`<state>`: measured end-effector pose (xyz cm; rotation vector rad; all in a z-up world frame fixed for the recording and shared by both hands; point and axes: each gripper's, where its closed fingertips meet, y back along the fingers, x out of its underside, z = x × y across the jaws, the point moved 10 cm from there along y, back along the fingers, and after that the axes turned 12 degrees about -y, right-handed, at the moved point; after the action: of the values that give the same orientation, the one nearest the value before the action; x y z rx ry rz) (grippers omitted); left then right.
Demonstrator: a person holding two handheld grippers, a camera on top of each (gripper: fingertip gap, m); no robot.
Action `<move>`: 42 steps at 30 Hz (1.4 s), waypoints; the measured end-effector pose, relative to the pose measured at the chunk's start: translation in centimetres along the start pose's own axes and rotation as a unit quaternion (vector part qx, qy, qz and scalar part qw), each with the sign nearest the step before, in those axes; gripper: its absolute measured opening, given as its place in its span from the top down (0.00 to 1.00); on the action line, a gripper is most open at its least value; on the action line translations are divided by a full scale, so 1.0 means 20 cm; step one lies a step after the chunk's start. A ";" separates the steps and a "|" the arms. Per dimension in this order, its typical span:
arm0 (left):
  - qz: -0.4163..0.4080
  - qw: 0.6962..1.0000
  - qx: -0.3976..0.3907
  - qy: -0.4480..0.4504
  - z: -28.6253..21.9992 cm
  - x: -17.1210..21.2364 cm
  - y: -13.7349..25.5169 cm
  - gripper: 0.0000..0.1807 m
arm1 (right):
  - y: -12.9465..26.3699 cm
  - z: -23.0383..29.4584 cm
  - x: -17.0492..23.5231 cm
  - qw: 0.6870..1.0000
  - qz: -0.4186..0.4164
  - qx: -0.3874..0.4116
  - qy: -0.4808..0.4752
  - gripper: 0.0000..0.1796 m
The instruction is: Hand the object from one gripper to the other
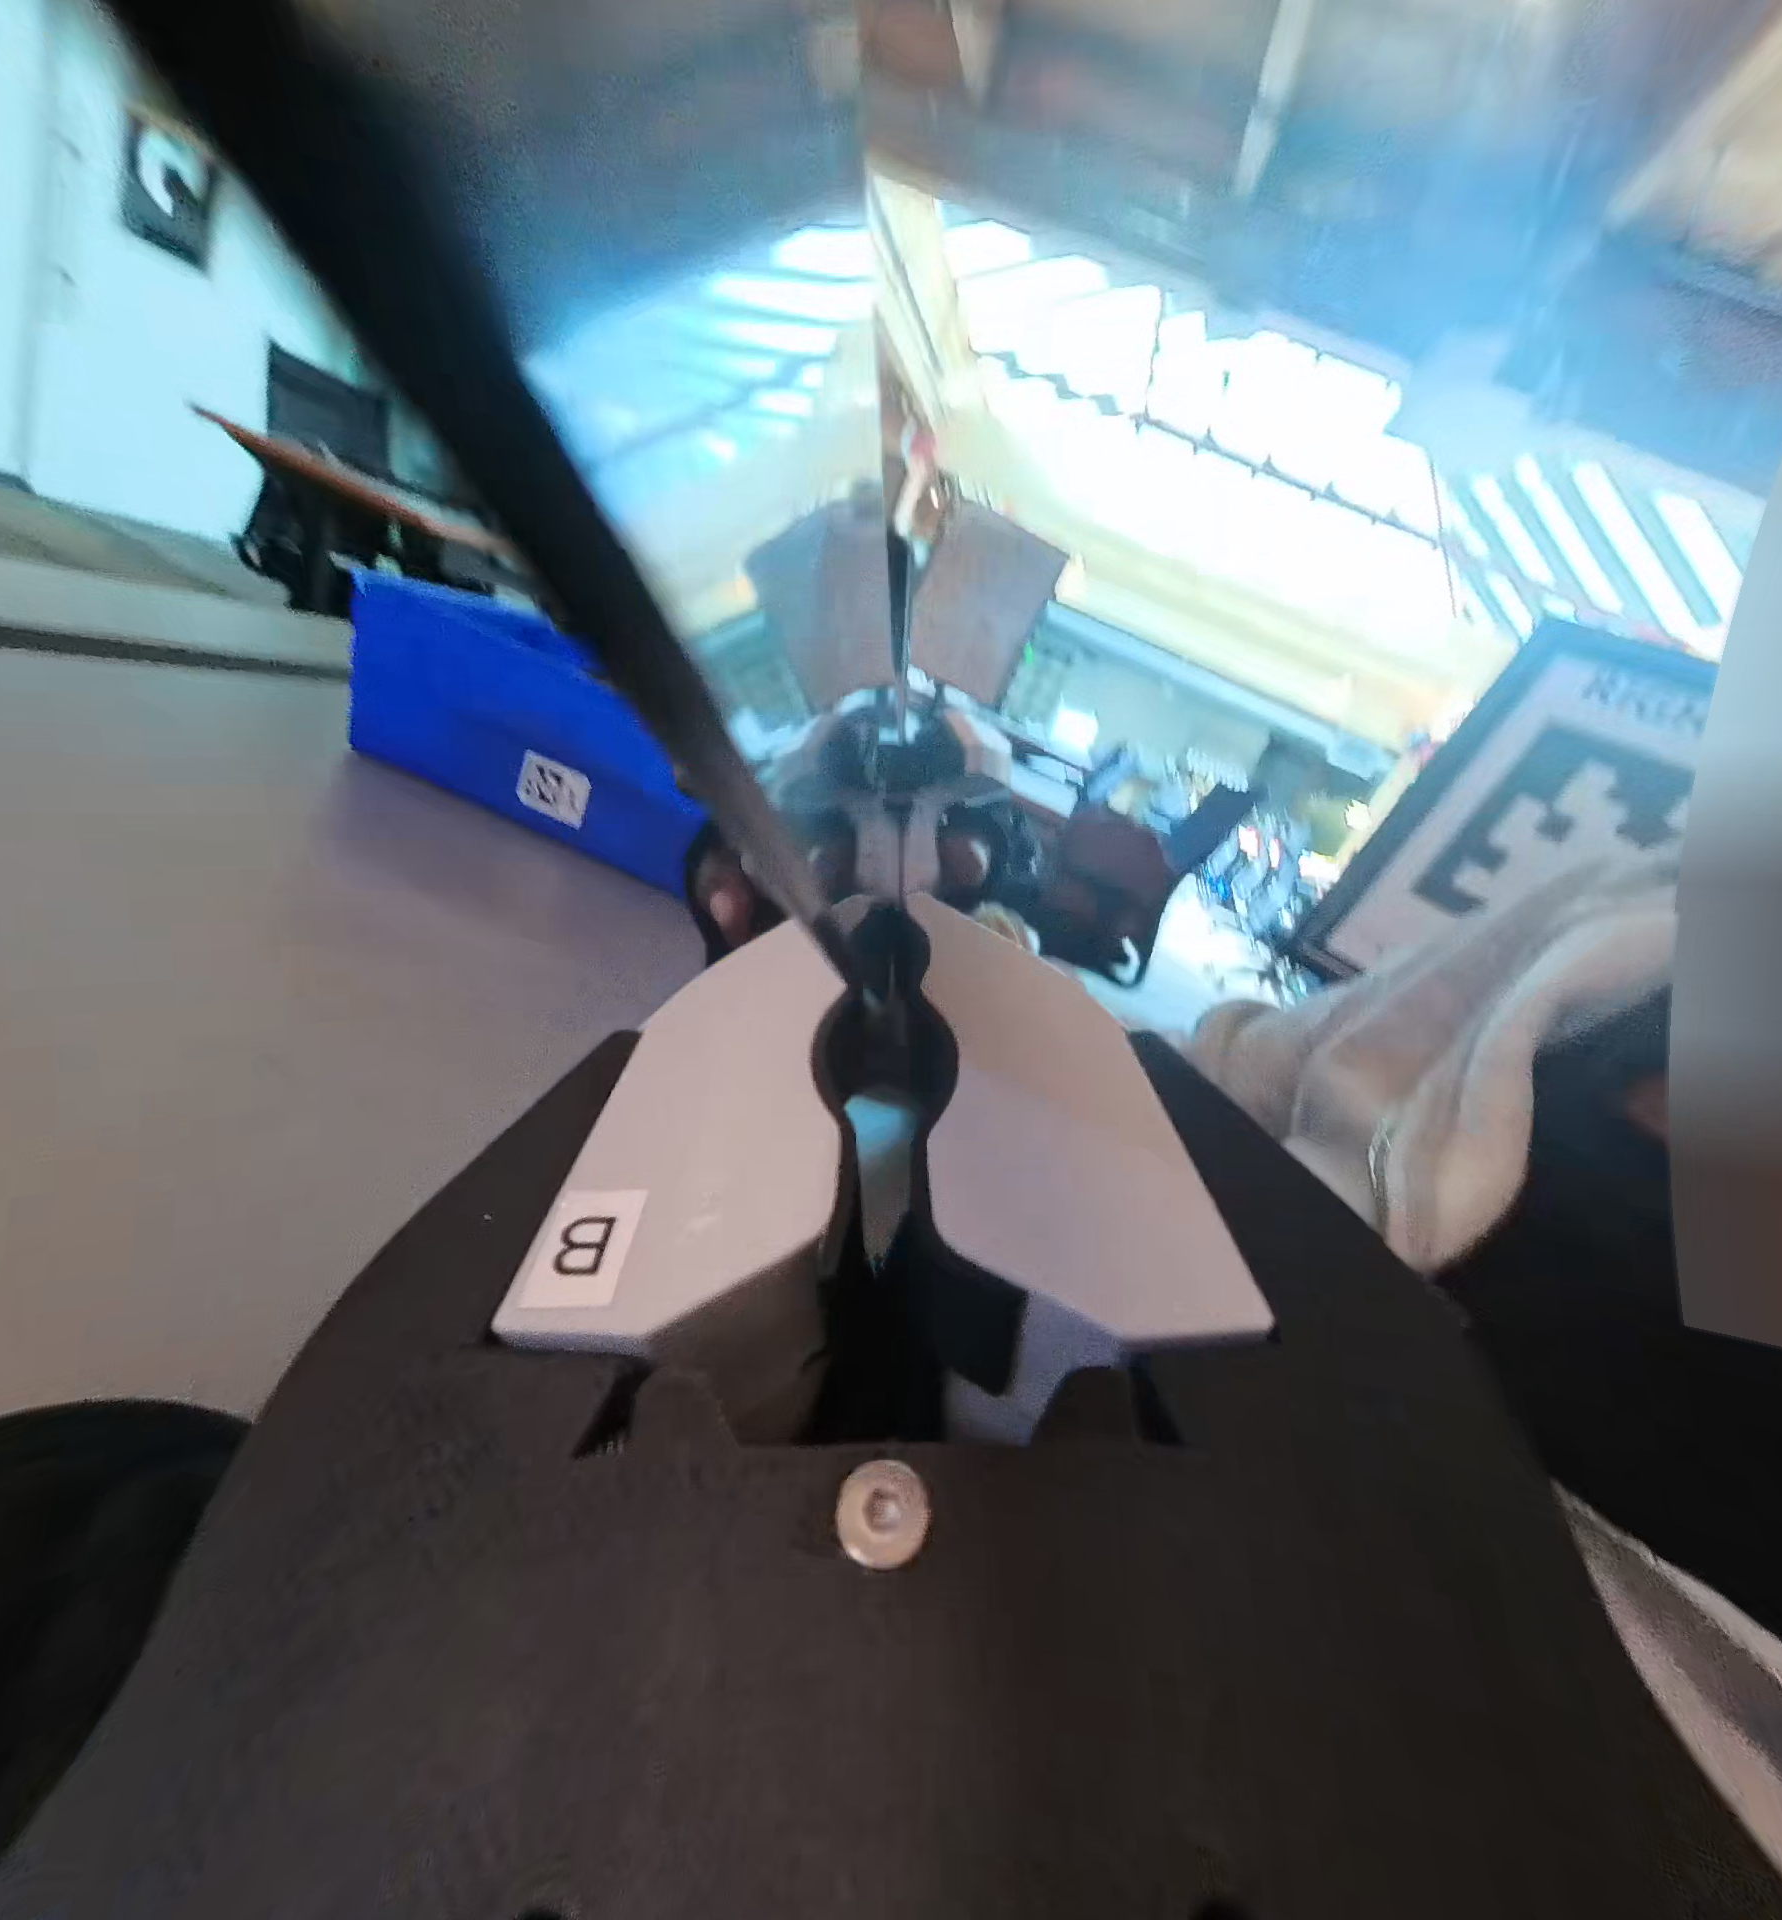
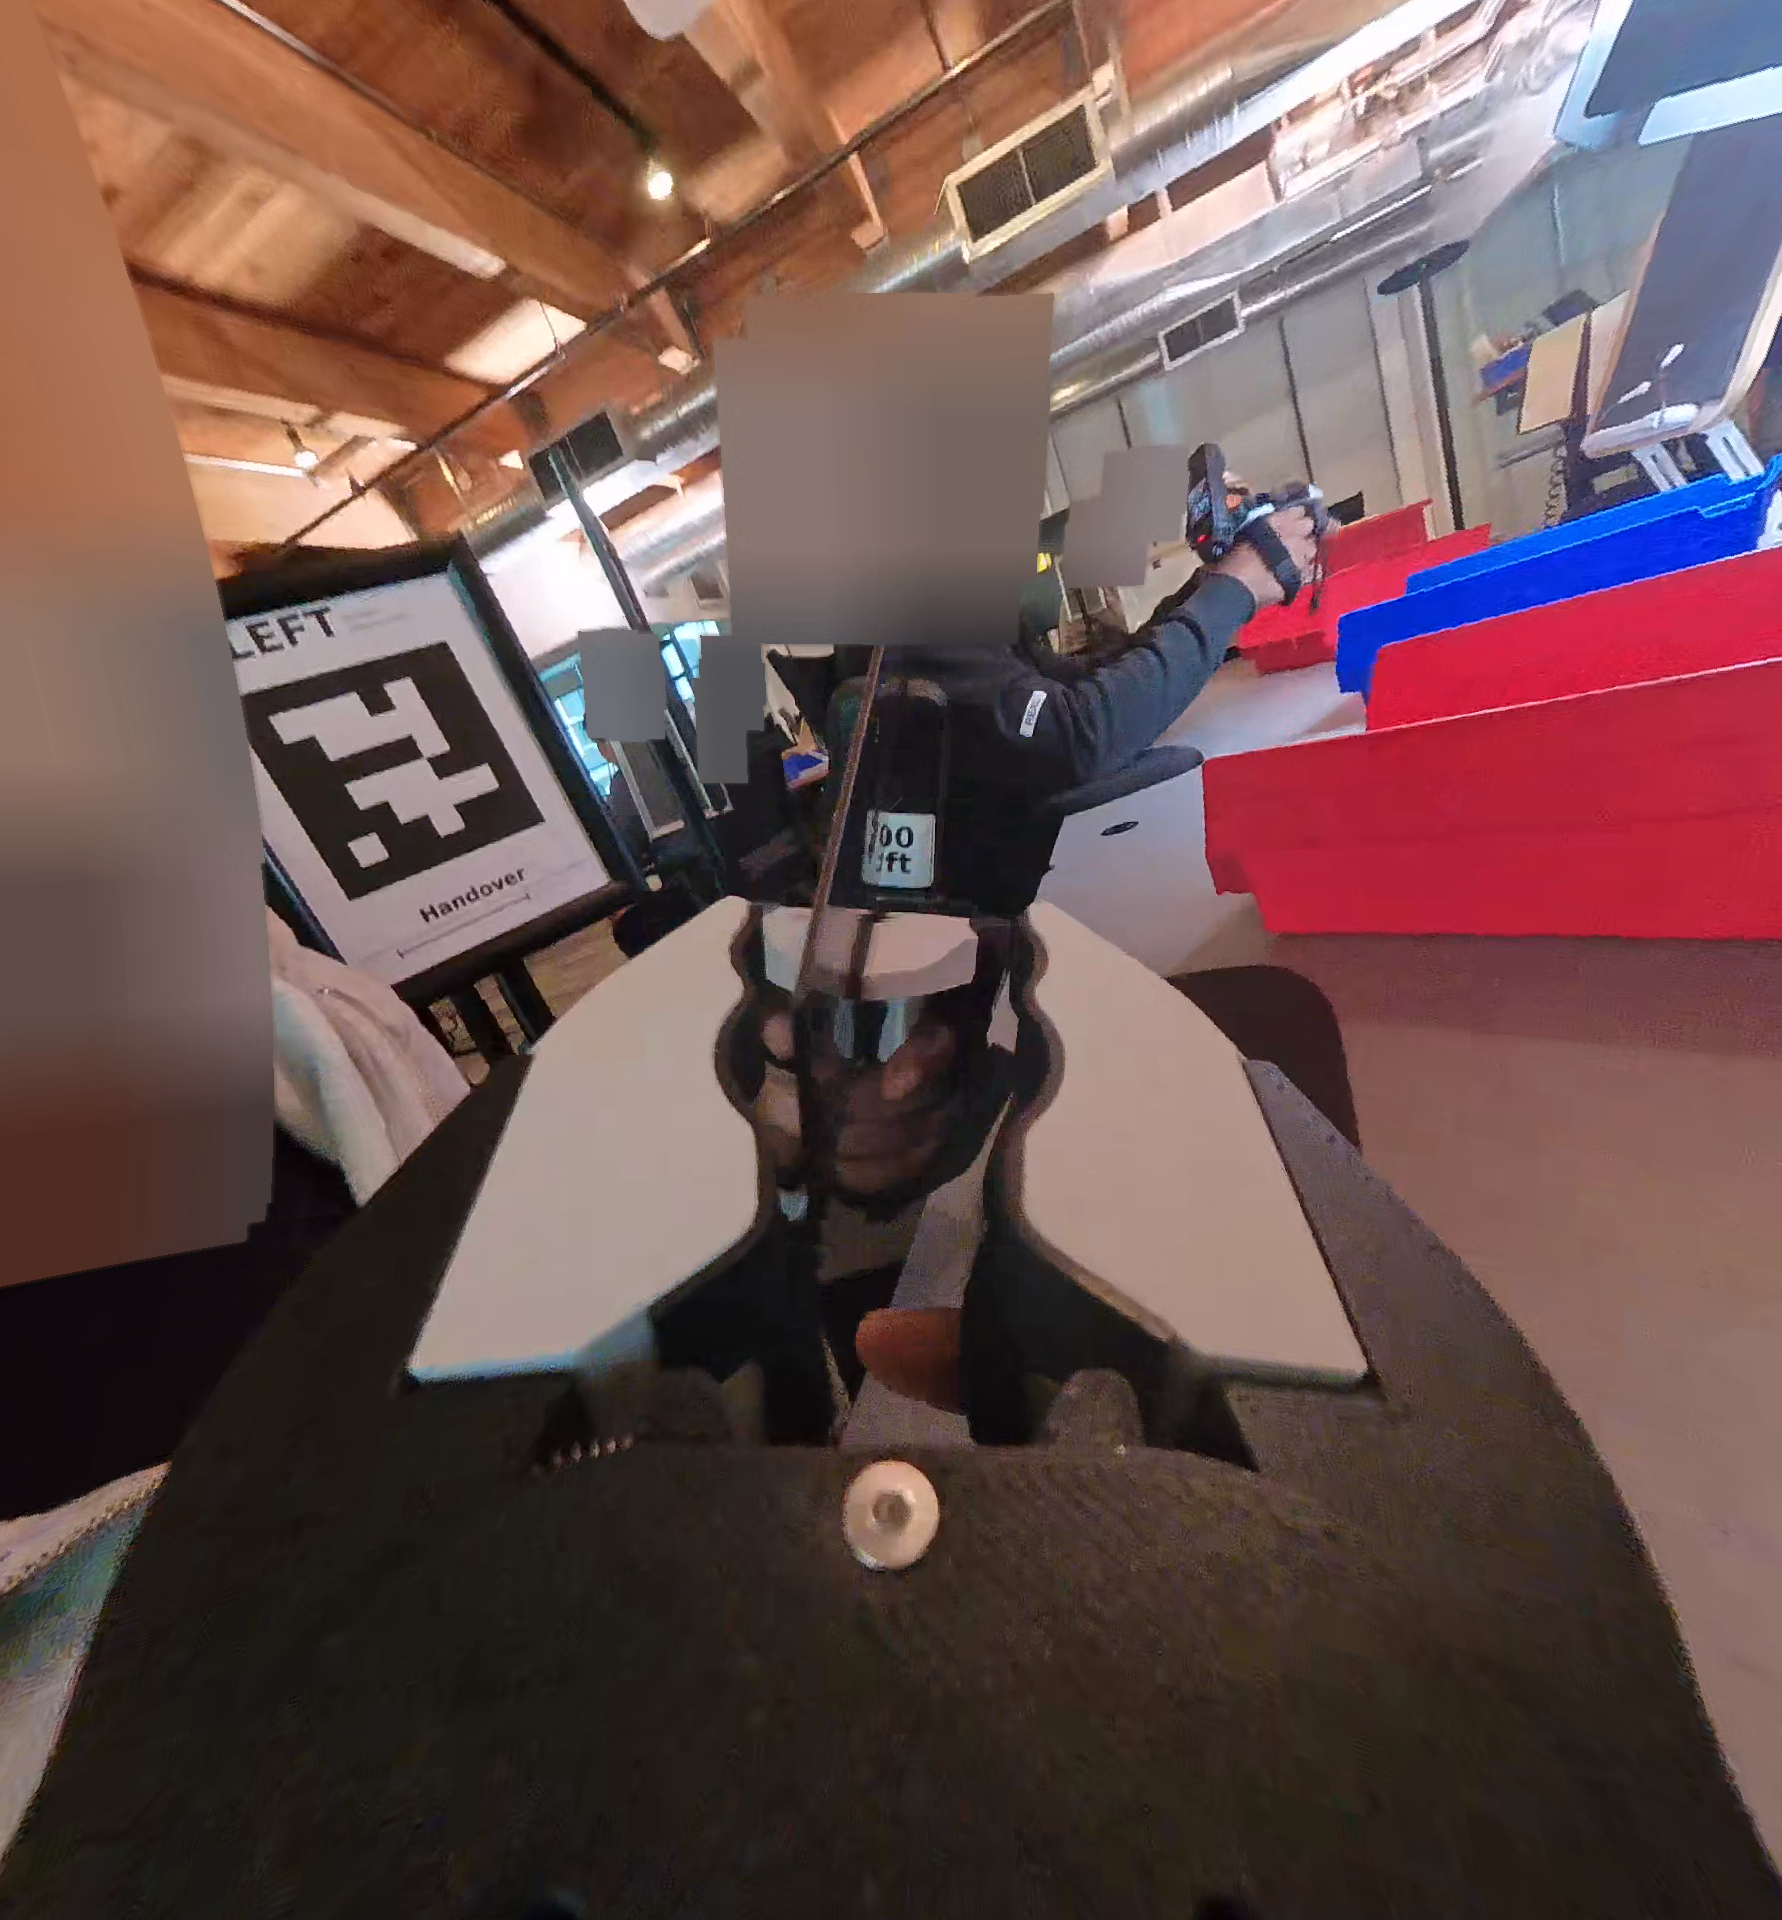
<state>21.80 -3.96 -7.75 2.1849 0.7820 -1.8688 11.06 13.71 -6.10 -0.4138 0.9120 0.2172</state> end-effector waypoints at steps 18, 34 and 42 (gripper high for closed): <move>-0.104 0.990 -0.090 -0.019 0.02 0.09 -0.11 0.99 | 0.00 -0.07 0.11 0.979 -0.191 -0.028 -0.063 0.99; -0.035 0.999 -0.038 -0.017 0.05 0.02 0.04 0.85 | 0.00 -0.04 0.03 1.000 0.012 0.009 -0.024 0.99; -0.137 0.986 -0.089 -0.018 0.02 0.16 -0.17 0.81 | 0.08 -0.07 0.02 0.977 -0.202 -0.032 -0.053 0.99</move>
<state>20.05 -0.24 -10.24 2.0136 1.2456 -1.8633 9.76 14.52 -7.62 -0.6314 0.7008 -0.1041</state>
